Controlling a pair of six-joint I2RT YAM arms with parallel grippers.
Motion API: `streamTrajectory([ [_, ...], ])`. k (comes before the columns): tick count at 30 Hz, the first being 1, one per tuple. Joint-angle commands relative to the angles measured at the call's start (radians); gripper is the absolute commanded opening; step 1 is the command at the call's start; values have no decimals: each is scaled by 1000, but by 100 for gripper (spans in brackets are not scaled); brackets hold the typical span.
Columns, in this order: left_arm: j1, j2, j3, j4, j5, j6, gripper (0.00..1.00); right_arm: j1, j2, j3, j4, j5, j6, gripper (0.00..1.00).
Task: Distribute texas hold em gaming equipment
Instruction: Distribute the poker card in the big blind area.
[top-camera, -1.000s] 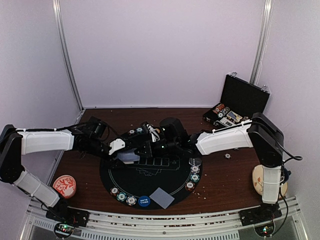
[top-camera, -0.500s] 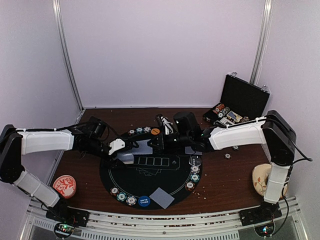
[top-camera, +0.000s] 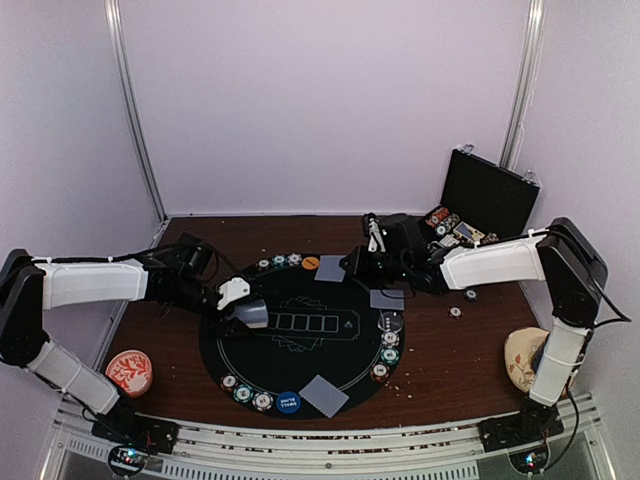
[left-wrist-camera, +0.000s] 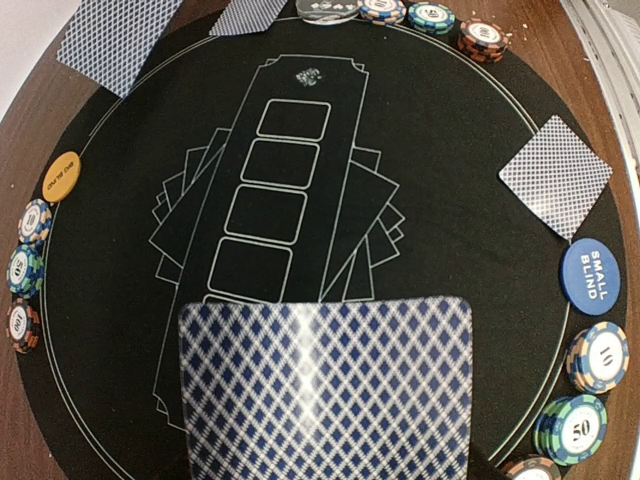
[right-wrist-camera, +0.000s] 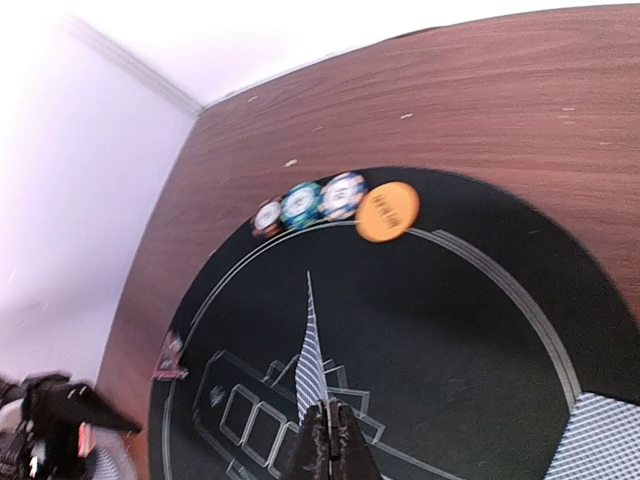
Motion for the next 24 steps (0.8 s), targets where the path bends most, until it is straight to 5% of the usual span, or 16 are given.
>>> streamTrajectory([
  [1,-1,2,5,28,8,8,12,0,48,44,-49,223,64,0],
  [14,-1,-5,2,30,9,12,12,-5,249,294,-191,549,95,0],
  [24,-2,-3,0,30,8,14,12,-31,361,357,-195,533,191,0],
])
